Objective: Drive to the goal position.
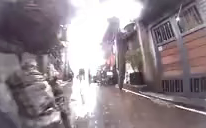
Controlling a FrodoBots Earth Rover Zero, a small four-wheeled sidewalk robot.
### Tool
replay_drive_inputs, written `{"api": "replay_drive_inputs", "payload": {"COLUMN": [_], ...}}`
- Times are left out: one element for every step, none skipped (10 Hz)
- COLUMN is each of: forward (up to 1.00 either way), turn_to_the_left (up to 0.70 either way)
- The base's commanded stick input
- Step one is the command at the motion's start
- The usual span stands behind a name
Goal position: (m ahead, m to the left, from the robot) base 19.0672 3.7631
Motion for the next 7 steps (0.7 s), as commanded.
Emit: {"api": "replay_drive_inputs", "payload": {"forward": [0.99,0.99,0.99,0.99,0.99,0.99,0.99], "turn_to_the_left": [0.00,0.00,0.00,0.00,0.00,0.15,0.40]}}
